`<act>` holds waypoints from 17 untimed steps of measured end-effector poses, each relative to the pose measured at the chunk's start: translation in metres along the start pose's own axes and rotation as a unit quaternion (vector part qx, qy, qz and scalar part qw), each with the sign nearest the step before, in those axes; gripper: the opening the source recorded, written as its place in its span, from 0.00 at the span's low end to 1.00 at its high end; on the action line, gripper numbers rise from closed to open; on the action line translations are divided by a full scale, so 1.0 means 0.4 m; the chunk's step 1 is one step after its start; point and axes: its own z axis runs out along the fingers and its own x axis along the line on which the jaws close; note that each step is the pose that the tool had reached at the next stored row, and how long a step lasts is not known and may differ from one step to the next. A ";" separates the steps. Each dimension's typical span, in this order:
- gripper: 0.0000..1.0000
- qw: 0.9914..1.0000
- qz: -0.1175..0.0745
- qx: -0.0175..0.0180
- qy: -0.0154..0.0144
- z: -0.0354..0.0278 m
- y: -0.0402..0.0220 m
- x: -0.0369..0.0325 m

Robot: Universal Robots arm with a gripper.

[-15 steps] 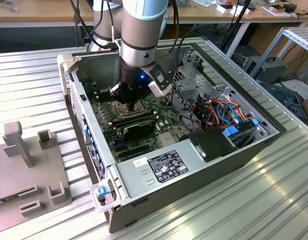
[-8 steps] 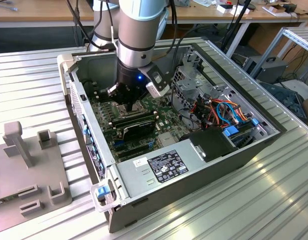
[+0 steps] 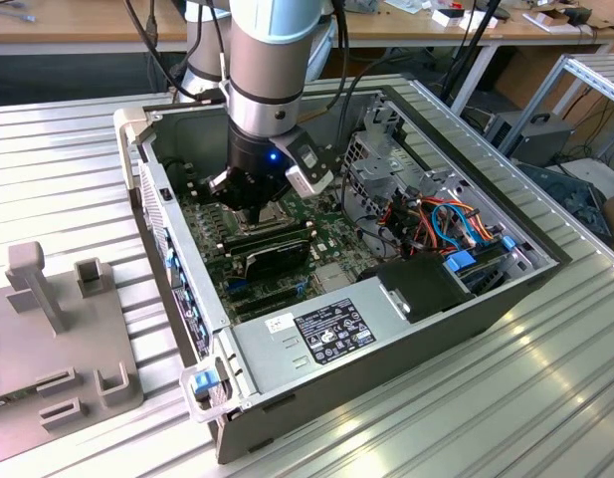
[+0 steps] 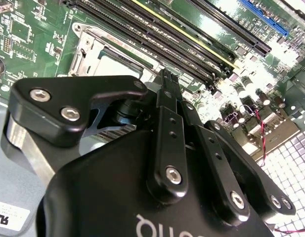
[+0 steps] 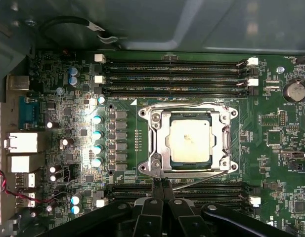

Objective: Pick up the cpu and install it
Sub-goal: 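Install the second cpu locking lever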

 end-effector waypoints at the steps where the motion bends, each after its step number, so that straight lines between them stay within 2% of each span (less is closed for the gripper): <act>1: 0.11 1.000 0.000 0.000 0.000 0.000 0.000 0.000; 17: 0.11 1.000 0.000 0.001 0.000 0.001 0.000 0.002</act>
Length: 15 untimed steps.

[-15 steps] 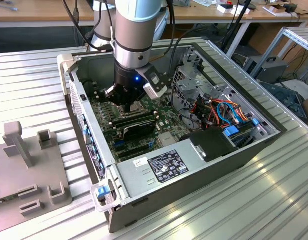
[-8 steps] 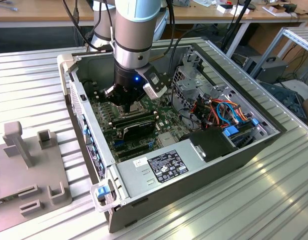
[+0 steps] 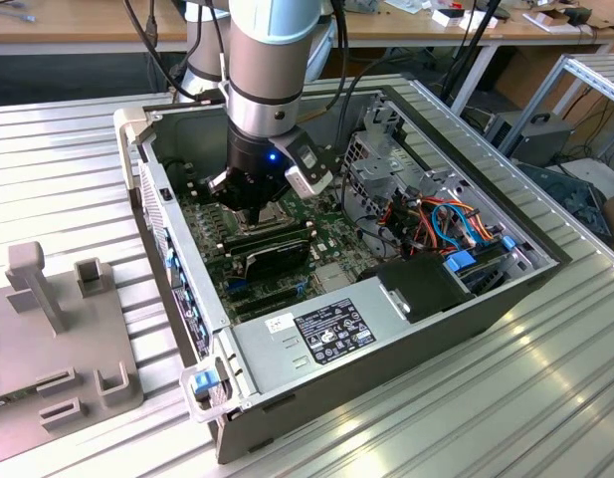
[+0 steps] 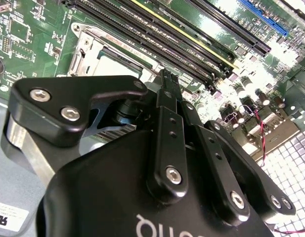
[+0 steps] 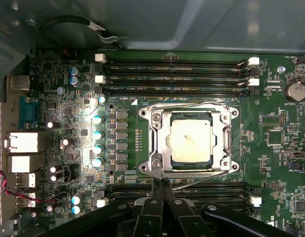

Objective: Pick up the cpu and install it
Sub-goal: 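Install the second cpu locking lever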

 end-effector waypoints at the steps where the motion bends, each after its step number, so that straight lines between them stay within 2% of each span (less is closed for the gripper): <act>1: 0.11 1.000 0.000 0.000 0.000 0.000 0.000 0.000; 15: 0.11 1.000 0.000 0.001 0.000 0.004 0.000 0.003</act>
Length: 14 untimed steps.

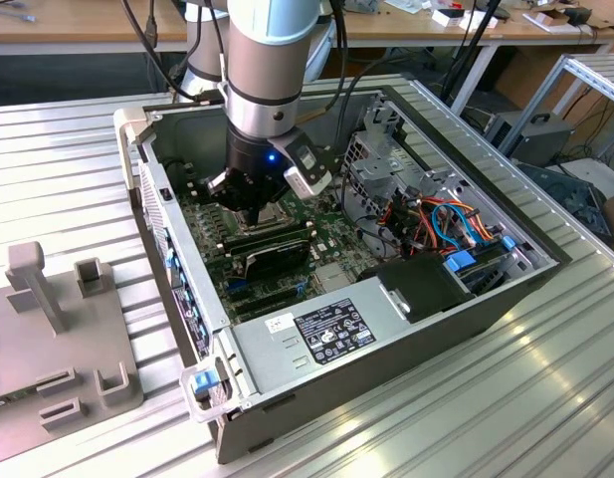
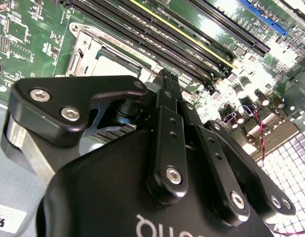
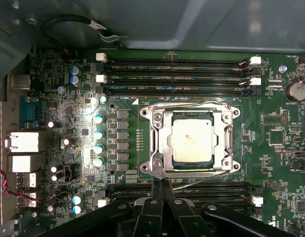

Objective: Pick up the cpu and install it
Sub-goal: 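Install the second cpu locking lever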

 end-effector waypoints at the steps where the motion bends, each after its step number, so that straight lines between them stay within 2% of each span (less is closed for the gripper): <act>1: 0.11 1.000 0.000 0.000 0.000 0.001 0.000 0.000; 8: 0.11 1.000 0.000 0.000 0.000 0.009 0.000 0.002; 14: 0.11 1.000 0.000 0.000 0.000 0.018 -0.001 0.010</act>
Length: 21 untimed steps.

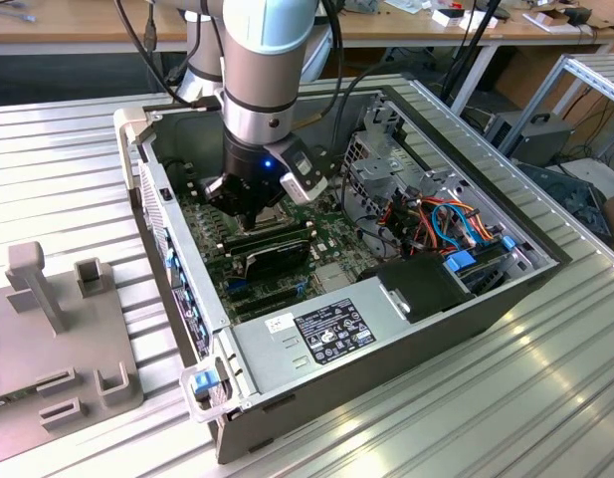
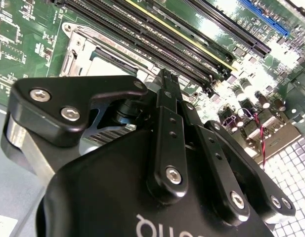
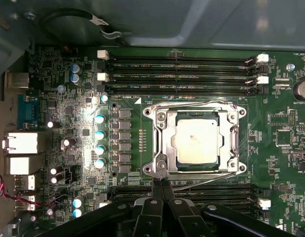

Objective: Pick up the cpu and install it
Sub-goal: 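Install the second cpu locking lever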

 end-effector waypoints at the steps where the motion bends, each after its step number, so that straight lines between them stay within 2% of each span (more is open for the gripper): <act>1: 0.11 1.000 0.000 0.000 0.000 0.001 0.000 0.001; 21: 0.11 1.000 0.000 0.000 0.000 0.023 0.007 0.004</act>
